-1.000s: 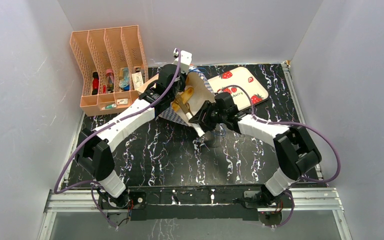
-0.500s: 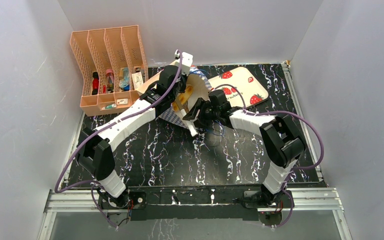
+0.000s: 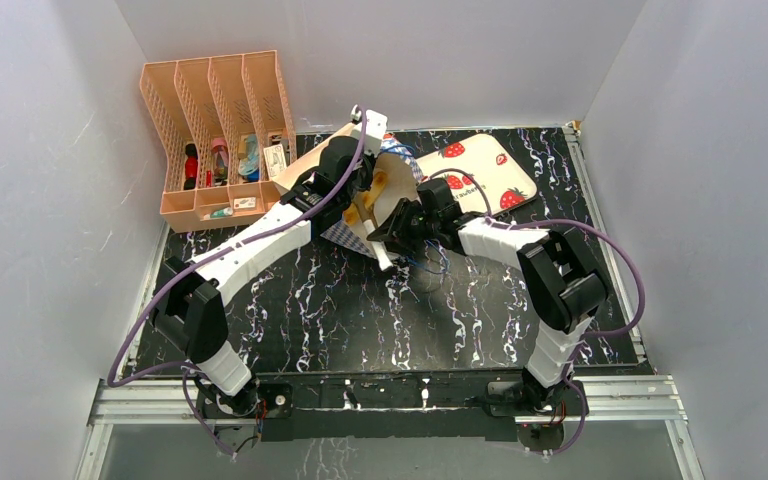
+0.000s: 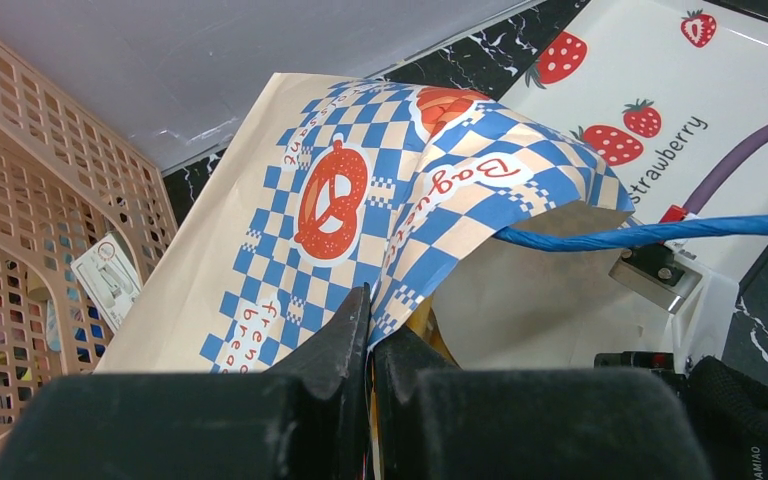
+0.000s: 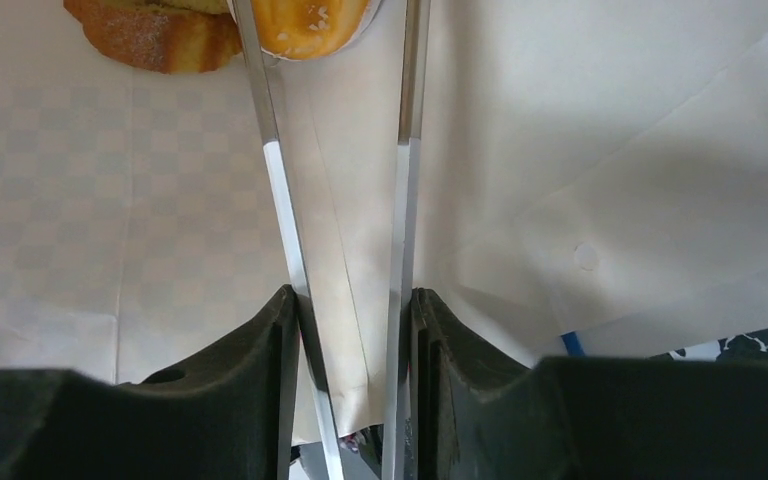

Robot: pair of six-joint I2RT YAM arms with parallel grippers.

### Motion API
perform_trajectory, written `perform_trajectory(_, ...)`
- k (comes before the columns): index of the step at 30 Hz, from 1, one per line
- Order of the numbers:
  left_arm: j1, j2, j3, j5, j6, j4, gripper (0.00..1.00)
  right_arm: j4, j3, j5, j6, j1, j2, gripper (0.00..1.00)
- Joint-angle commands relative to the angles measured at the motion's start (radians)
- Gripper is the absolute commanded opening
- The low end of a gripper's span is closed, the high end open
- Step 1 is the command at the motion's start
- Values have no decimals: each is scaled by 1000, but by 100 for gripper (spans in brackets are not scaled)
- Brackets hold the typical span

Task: Take the fake bread out of the paper bag
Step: Take out the fake bread from the paper bag.

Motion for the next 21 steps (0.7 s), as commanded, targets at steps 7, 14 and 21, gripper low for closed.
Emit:
perform_trajectory(7,3,-73,-19,-32,-8,54,0,-99,-7,25,-14,-18,-209,0)
perform_trajectory(14,4,-59,-32,-41,-2,90,0,-174,-33,72,-36,-20,-326,0)
perform_trajectory(21,14,-16,6,-39,10,108,0,-283,-25,124,-63,-21,-438,0)
